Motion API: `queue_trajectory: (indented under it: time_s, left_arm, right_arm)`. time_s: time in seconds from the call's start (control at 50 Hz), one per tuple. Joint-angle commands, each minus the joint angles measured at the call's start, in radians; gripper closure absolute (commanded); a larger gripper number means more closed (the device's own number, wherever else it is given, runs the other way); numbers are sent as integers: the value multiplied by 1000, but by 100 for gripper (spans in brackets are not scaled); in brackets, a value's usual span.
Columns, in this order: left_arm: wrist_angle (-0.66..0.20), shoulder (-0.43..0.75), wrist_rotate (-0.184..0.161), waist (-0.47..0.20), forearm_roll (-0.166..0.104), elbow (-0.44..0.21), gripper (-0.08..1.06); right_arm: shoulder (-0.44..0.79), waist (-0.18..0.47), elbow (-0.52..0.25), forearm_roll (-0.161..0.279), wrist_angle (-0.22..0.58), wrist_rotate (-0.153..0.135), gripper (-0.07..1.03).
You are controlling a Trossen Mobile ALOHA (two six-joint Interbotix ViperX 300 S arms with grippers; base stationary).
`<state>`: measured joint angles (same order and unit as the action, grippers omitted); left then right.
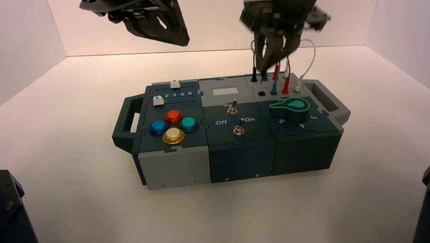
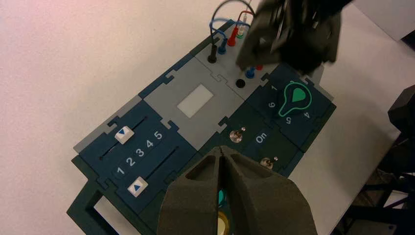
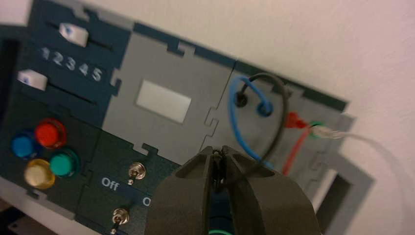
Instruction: Pull the black wire.
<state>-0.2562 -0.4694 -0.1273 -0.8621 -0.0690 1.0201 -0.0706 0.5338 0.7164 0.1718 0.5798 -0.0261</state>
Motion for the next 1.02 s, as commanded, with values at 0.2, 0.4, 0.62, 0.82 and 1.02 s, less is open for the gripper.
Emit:
queue_trajectory:
  time_s: [0.2, 0.4, 0.62, 0.82, 1.02]
  left_arm:
    - [8, 3, -5, -3, 0, -37, 101]
    - [8, 8, -2, -3, 3, -41, 101]
    - [15, 20, -2, -2, 6, -48, 101]
    - [34, 54, 3, -3, 15, -48, 101]
    - [44, 78, 11, -3, 21, -54, 101]
  right_arm:
    - [-55, -12, -32, -31, 71, 8, 99]
    - [-54, -12, -28, -72, 86, 8, 96]
    - [-54, -14, -34, -91, 130, 8, 69]
    - [-71, -14, -41, -104, 175, 9, 58]
    - [-147, -14, -23, -104, 186, 5, 58]
